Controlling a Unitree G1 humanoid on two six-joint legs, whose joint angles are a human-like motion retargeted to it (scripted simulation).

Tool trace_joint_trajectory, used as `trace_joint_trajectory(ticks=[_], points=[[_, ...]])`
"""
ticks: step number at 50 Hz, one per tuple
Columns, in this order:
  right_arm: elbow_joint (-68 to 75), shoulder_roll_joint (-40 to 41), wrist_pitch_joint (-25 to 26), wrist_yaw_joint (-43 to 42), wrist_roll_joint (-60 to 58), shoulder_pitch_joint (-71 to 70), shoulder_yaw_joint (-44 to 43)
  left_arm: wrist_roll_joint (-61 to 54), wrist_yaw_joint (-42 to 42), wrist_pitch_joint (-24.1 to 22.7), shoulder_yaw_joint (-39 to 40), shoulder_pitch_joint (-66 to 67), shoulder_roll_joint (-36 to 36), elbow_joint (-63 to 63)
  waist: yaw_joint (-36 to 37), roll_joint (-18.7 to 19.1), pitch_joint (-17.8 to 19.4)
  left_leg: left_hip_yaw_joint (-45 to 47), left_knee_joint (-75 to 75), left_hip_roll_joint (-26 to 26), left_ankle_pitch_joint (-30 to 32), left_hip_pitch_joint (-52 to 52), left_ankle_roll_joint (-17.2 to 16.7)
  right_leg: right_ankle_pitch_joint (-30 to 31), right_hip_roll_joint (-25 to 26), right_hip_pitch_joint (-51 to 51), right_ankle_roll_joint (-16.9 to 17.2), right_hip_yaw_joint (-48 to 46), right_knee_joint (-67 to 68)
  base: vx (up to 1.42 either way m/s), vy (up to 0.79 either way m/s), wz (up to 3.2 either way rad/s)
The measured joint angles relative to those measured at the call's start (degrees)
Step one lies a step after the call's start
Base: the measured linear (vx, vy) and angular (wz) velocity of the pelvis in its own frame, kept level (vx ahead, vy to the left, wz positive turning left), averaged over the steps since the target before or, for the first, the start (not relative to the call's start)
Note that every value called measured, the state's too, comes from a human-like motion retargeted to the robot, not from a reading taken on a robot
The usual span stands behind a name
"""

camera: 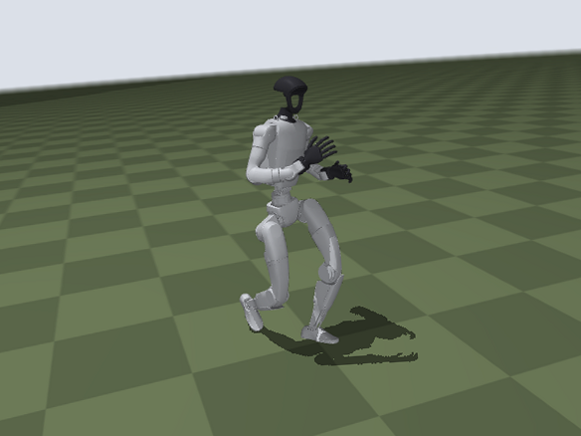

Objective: Run

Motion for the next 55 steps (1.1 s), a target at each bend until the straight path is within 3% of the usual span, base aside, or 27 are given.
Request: trace_joint_trajectory(ticks=[3, 7, 9, 10, 12, 15, 17, 19, 22, 25, 27, 30, 35, 37, 38, 40, 43, 45, 46, 48, 50, 52, 55], points=[[1.8, 0.4, -0.3, 1.9, -1.5, 2.7, 1.3, 0.2, 1.9, 0.3, -0.2, 0.0, -1.3, -1.0, -2.5, -3.7, -0.3, 0.8, -4.0, -6.6, -0.2, 1.8, 2.6, 2.7, -7.2, 0.6, -0.6, -0.5, 12.8, -0.03, 0.06, 0.25], [9.6, 2.0, 2.4, 3.2, -5.6, 9.1, 1.4, 6.6, 7.0, 1.4, -1.4, -7.5, -1.3, -0.5, -7.3, -5.3, 2.1, -1.5, 12.7, -9.2, -14.5, 6.0, 12.9, -2.8, -13.3, -5.8, -5.6, 1.9, 35.6, -0.01, 0.03, -0.01], [14.9, 2.2, 3.6, 3.0, -7.2, 12.0, 0.4, 10.2, 11.4, 3.0, -2.9, -16.1, -1.1, 2.0, -9.9, -3.0, 3.3, -5.1, 13.8, -8.7, -19.9, 12.7, 14.1, -7.1, -11.5, -15.5, -8.7, 4.0, 40.6, -0.03, 0.06, -0.35], [16.6, 1.7, 3.9, 3.2, -7.0, 14.2, -0.1, 10.8, 12.8, 3.6, -3.2, -19.4, -1.5, 2.5, -11.5, -1.4, 3.4, -6.9, 12.8, -8.5, -21.2, 17.0, 13.6, -9.5, -10.4, -20.3, -10.1, 4.4, 41.1, 0.01, 0.02, -0.36], [16.9, -0.3, 3.6, 3.8, -5.1, 19.5, -1.3, 10.0, 13.4, 3.6, -2.6, -22.4, -2.4, 0.6, -14.7, 1.9, 2.9, -9.8, 8.3, -7.0, -18.1, 26.8, 9.3, -12.9, -7.2, -27.5, -11.4, 2.4, 34.1, 0.06, -0.03, -0.32], [16.6, -2.4, 3.2, 5.5, -1.2, 26.6, -3.1, 7.6, 11.7, 0.5, -2.8, -22.9, -3.0, -2.9, -18.1, 6.9, 1.3, -12.9, 5.9, -1.5, -3.9, 37.5, -0.2, -14.3, 0.8, -32.5, -10.3, -2.5, 12.6, 0.06, -0.10, -0.27], [16.9, -2.6, 3.2, 6.6, 0.1, 29.3, -4.4, 6.1, 9.4, -1.7, -4.5, -22.0, -2.6, -4.5, -17.9, 11.2, 0.1, -14.0, 11.2, 4.6, 7.9, 38.7, -5.7, -11.9, 8.9, -32.8, -8.1, -4.7, -4.2, -0.03, -0.10, -0.24], [16.6, -2.3, 3.2, 6.2, 0.1, 29.5, -4.6, 5.5, 7.7, -2.7, -6.0, -20.8, -2.2, -5.4, -16.5, 14.3, -0.7, -13.7, 20.3, 10.1, 13.4, 37.8, -7.3, -10.9, 13.8, -32.6, -8.8, -6.4, -10.2, -0.06, -0.07, -0.19], [15.5, -1.9, 3.0, 4.6, -1.9, 26.6, -3.6, 5.9, 6.1, -1.6, -8.4, -17.2, -2.5, -4.0, -13.0, 15.1, -0.1, -11.8, 36.8, 15.8, 11.7, 35.8, -3.5, -16.4, 15.4, -30.9, -14.3, -6.8, -0.9, -0.01, -0.06, -0.18], [15.0, -1.9, 4.6, 0.5, -5.7, 15.6, -2.8, 6.5, 4.7, 2.8, -8.3, -15.1, -1.9, 1.0, -8.4, 14.6, 2.8, -12.5, 52.8, 21.4, 2.0, 26.7, 3.6, -26.8, 15.8, -24.9, -19.9, -6.2, 6.5, -0.02, -0.10, 0.02], [13.9, -1.6, 5.2, -1.6, -7.3, 6.5, -2.4, 6.8, 4.1, 4.0, -6.5, -13.4, -1.6, 3.0, -5.1, 13.0, 3.8, -11.7, 56.3, 22.0, -4.6, 17.1, 7.4, -30.3, 14.7, -19.8, -19.9, -4.6, 6.4, -0.02, -0.05, 0.15], [8.9, -1.1, 3.8, -2.9, -5.8, -1.4, -1.8, 5.7, 3.4, 2.4, -3.0, -8.3, -0.5, 1.6, -1.0, 9.4, 3.3, -7.6, 47.7, 19.2, -8.4, 5.0, 8.4, -26.0, 12.5, -11.1, -14.8, -1.5, 1.4, 0.01, 0.03, 0.27], [2.6, -0.6, 0.9, -1.1, -3.4, -1.7, 1.3, 2.1, 2.1, -0.5, 0.1, -0.6, 0.3, 0.1, 1.6, 1.1, -0.2, -0.9, 7.7, 4.5, -0.7, -0.8, 0.1, 0.0, 3.7, -1.4, 0.0, 0.6, -2.8, 0.01, 0.05, 0.40], [2.8, -0.6, 0.1, 0.0, -3.9, -0.9, 2.0, 1.3, 2.9, -0.2, 0.5, 0.7, -0.9, 0.2, 0.3, -2.2, -1.2, 0.3, -5.2, -1.9, 1.3, 0.4, -0.7, 3.0, -1.4, -0.9, 0.0, -1.0, 2.3, -0.05, 0.04, 0.27], [3.1, -0.4, 0.0, 0.5, -4.4, -0.1, 2.4, 1.4, 3.4, -0.2, 0.4, 1.1, -1.4, 0.1, -0.3, -2.9, -1.1, 0.4, -4.3, -3.0, 0.2, -0.4, 0.0, 3.1, -3.2, -0.3, 0.0, -1.4, 6.3, -0.04, 0.07, 0.14], [4.4, 0.0, 0.0, 1.8, -5.5, 1.6, 2.9, 2.6, 4.8, 0.1, 0.3, 1.1, -1.8, 0.2, -1.9, -4.3, -1.1, 0.2, -0.5, -5.1, -2.9, -0.5, 3.3, 2.0, -7.0, 0.1, -1.1, -1.5, 15.5, -0.02, 0.08, 0.07], [8.7, 1.5, 1.4, 2.7, -8.0, 5.2, 3.0, 7.9, 8.0, 1.0, -0.7, -2.4, -1.2, 1.4, -4.6, -6.1, 0.5, -0.8, 12.8, -6.9, -12.9, 1.2, 11.5, -1.6, -11.6, -2.6, -4.8, -0.1, 31.7, 0.00, 0.02, 0.01], [13.6, 2.9, 2.6, 2.2, -10.5, 7.2, 2.1, 13.3, 12.3, 2.4, -2.4, -9.5, -0.1, 5.1, -6.6, -5.6, 2.2, -2.9, 18.3, -7.1, -20.5, 4.8, 15.3, -5.8, -11.6, -9.3, -8.1, 2.4, 40.0, -0.04, 0.05, -0.24], [15.6, 2.8, 2.8, 2.0, -11.1, 8.5, 1.6, 14.7, 14.1, 3.1, -3.4, -13.3, -0.4, 7.0, -7.9, -4.6, 2.5, -4.3, 18.2, -7.0, -22.7, 8.1, 15.5, -8.2, -11.0, -13.9, -9.8, 3.2, 41.8, -0.05, 0.04, -0.28], [17.4, 1.4, 3.1, 2.1, -11.4, 12.2, 0.6, 15.9, 16.2, 3.9, -4.5, -19.0, -1.3, 8.5, -11.4, -2.4, 2.3, -6.9, 15.2, -7.1, -24.3, 16.1, 14.4, -12.7, -9.8, -22.6, -12.3, 3.7, 41.7, 0.00, 0.00, 0.00], [16.7, -0.8, 2.6, 2.3, -10.0, 16.5, -0.6, 15.1, 16.8, 4.0, -4.2, -22.0, -2.0, 6.9, -14.6, 1.1, 1.8, -9.4, 10.4, -5.5, -21.9, 25.5, 10.2, -15.7, -6.6, -28.9, -13.5, 1.3, 34.5, 0.05, -0.03, -0.23], [15.9, -2.6, 2.1, 2.3, -8.0, 20.6, -1.6, 13.3, 15.9, 2.4, -4.2, -23.2, -2.8, 4.4, -17.2, 4.4, 1.0, -11.4, 6.8, -2.6, -13.7, 33.1, 4.2, -17.0, -2.1, -32.1, -12.9, -2.1, 21.1, 0.07, -0.09, -0.22], [16.4, -3.5, 1.7, 2.9, -6.0, 25.2, -3.1, 10.9, 13.3, -1.3, -5.9, -23.1, -3.0, 1.3, -18.4, 10.1, -0.9, -13.6, 9.2, 4.9, 4.9, 37.8, -5.5, -14.3, 8.5, -33.3, -9.4, -5.7, -4.5, 0.00, -0.11, -0.20]])
